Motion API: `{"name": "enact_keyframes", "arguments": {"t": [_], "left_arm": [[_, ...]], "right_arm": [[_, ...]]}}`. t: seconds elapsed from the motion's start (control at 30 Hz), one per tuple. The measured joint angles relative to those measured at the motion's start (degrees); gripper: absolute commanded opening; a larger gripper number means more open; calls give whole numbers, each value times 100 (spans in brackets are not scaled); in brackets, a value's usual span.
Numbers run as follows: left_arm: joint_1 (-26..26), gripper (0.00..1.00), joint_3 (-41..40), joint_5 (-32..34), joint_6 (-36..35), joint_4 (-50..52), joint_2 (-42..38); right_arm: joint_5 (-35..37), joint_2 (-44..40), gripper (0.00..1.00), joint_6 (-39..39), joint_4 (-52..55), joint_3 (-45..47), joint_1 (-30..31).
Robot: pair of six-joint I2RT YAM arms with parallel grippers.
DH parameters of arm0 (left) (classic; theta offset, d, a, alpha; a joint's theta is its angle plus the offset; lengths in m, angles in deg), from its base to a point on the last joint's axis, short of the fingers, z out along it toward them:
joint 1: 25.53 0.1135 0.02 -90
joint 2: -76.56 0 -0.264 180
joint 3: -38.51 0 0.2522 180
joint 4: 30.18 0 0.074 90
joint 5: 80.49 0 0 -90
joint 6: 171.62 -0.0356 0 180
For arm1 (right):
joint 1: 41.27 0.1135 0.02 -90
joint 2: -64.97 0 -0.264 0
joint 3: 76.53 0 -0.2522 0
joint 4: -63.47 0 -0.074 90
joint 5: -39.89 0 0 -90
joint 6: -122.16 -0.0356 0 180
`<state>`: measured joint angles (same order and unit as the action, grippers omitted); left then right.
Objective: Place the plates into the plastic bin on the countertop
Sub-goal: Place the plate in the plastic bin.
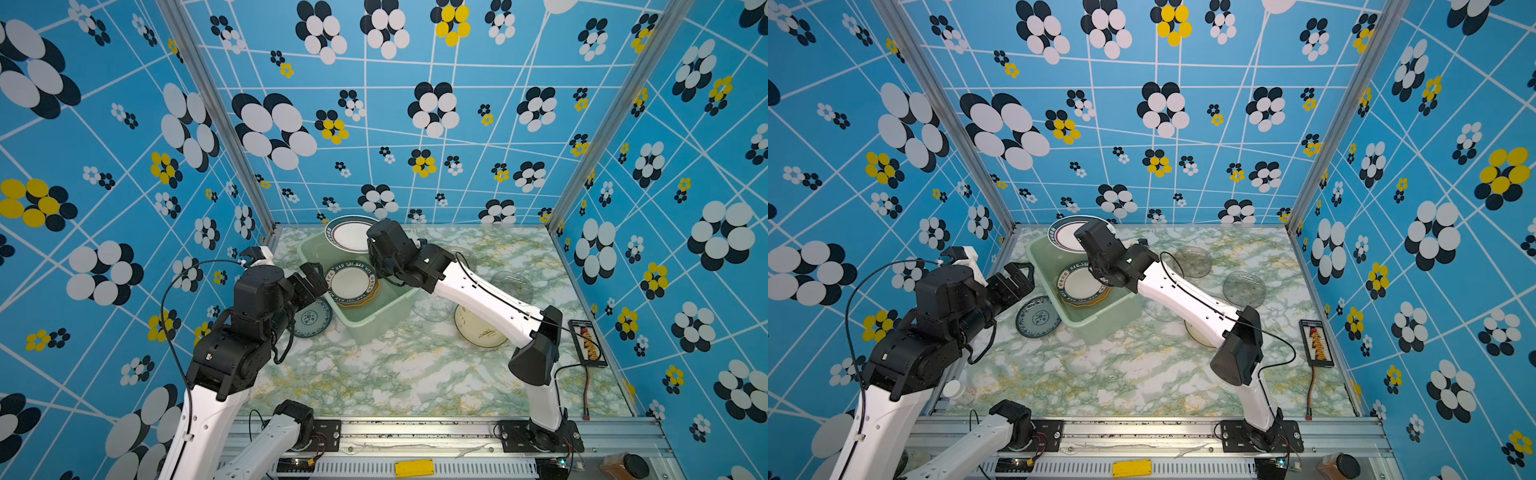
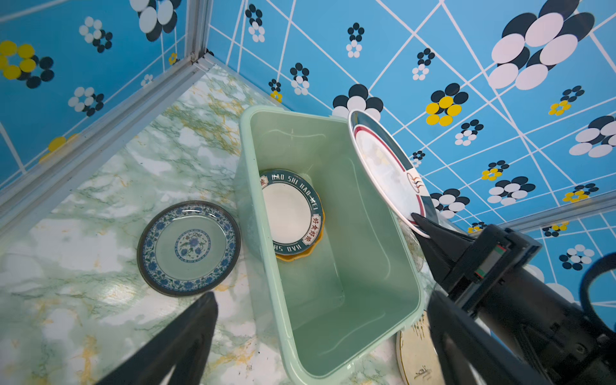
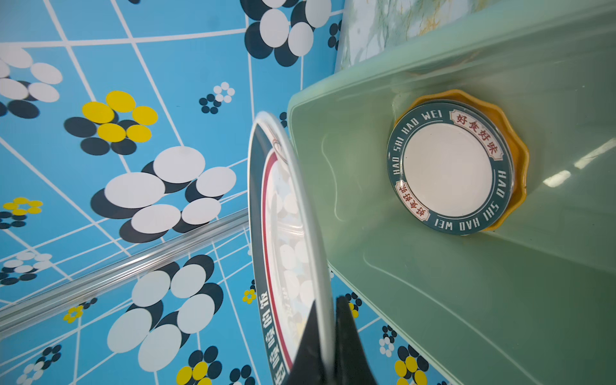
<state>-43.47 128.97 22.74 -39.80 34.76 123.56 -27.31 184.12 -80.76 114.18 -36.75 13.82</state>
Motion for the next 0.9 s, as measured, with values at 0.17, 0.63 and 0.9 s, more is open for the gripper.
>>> {"name": "enact_keyframes", "arguments": {"t": [0.17,0.63,0.9], "left_arm": [[37,99,118,254,-264,168,-153],[48,99,138,442,-549,468,-352],[48,99,138,437,-592,531,-369]], "right_arm": [[103,693,0,-186,579,-855,68],[308,1696,0,-422,1493,-1696,103],[308,2391,0,-527,1523,-2273,103]]}}
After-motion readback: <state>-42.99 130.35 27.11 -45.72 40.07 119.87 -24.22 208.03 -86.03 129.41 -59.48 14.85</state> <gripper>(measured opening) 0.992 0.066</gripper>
